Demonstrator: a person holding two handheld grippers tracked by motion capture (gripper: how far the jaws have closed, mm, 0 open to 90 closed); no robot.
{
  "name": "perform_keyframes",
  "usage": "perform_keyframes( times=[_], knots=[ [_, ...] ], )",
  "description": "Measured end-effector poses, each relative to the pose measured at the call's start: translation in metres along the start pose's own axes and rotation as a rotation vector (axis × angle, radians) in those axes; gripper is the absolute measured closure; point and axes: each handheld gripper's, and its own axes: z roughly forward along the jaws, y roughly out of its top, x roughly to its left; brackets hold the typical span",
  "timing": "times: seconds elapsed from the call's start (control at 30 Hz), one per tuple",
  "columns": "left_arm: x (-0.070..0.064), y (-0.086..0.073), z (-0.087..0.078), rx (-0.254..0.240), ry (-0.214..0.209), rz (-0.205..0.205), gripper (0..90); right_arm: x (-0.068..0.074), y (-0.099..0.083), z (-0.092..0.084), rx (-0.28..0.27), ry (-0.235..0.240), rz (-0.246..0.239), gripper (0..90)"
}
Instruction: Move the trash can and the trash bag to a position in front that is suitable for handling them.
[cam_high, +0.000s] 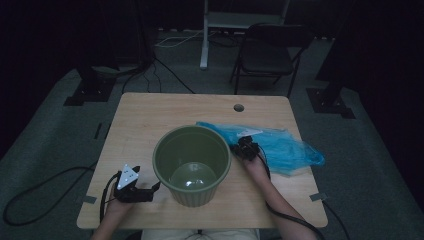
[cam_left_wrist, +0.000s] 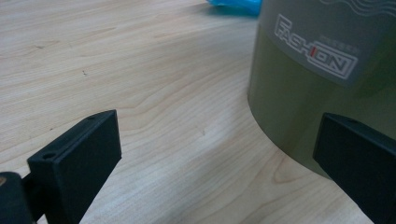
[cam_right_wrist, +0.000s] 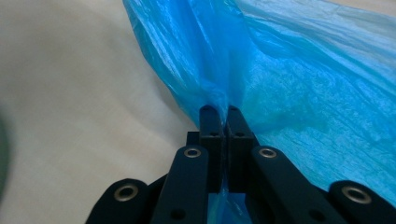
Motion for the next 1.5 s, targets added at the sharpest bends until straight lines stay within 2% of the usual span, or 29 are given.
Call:
perform_keyframes(
  times=[0.13, 0.23, 0.33, 0.43, 0.5, 0.57, 0.7, 0.8, 0.83, 0.87, 0.93, 1.03, 1.1, 1.2, 1.27, 1.4, 1.5],
  knots=[
    [-0.002, -0.001, 0.000, -0.002, -0.003, -0.004, 1.5, 0.000, -0.015, -0.009, -0.032, 0.106, -0.069, 88.4],
    [-0.003, 0.000, 0.000, -0.008, -0.004, 0.003, 1.5, 0.003, -0.018, -0.012, -0.020, 0.124, -0.099, 88.4],
    [-0.005, 0.000, -0.001, -0.022, -0.008, 0.002, 1.5, 0.013, -0.022, -0.020, -0.003, 0.126, -0.144, 88.4],
    [-0.005, -0.001, 0.000, -0.028, -0.007, -0.005, 1.5, 0.022, -0.029, -0.030, -0.007, 0.154, -0.172, 87.6],
    [-0.004, -0.002, 0.001, -0.015, 0.003, -0.008, 1.5, 0.026, -0.035, -0.035, -0.006, 0.145, -0.180, 80.6],
    [-0.005, -0.003, 0.001, -0.015, 0.002, -0.015, 1.5, 0.029, -0.039, -0.040, -0.004, 0.153, -0.158, 65.1],
    [-0.005, -0.004, -0.001, -0.022, 0.005, -0.024, 1.5, 0.037, -0.044, -0.060, -0.030, 0.136, -0.132, 42.0],
    [-0.005, -0.005, -0.003, -0.025, 0.019, -0.022, 1.5, 0.040, -0.049, -0.076, -0.028, 0.103, -0.112, 39.0],
    [-0.005, -0.004, -0.004, -0.031, 0.024, -0.025, 1.5, 0.038, -0.051, -0.081, 0.000, 0.135, -0.096, 35.4],
    [-0.005, -0.004, -0.005, -0.036, 0.023, -0.029, 1.5, 0.036, -0.054, -0.086, 0.018, 0.141, -0.064, 32.7],
    [-0.005, -0.004, -0.006, -0.040, 0.029, -0.027, 1.5, 0.032, -0.062, -0.100, -0.016, 0.103, -0.027, 27.0],
    [-0.005, -0.004, -0.005, -0.037, 0.030, -0.031, 1.5, 0.018, -0.075, -0.123, -0.048, 0.047, 0.047, 16.8],
    [-0.006, -0.004, -0.004, -0.031, 0.027, -0.032, 1.5, 0.006, -0.084, -0.140, -0.073, -0.015, 0.089, 12.4],
    [-0.007, -0.004, -0.003, -0.026, 0.026, -0.028, 1.5, -0.019, -0.099, -0.161, -0.091, -0.121, 0.173, 11.5],
    [-0.007, -0.004, -0.002, -0.025, 0.025, -0.027, 1.5, -0.033, -0.108, -0.172, -0.099, -0.195, 0.211, 11.5],
    [-0.007, -0.005, -0.001, -0.018, 0.017, -0.032, 1.5, -0.057, -0.123, -0.184, -0.112, -0.305, 0.289, 11.6],
    [-0.007, -0.005, 0.000, -0.016, 0.019, -0.032, 1.5, -0.072, -0.130, -0.180, -0.112, -0.338, 0.360, 12.9]
  ],
)
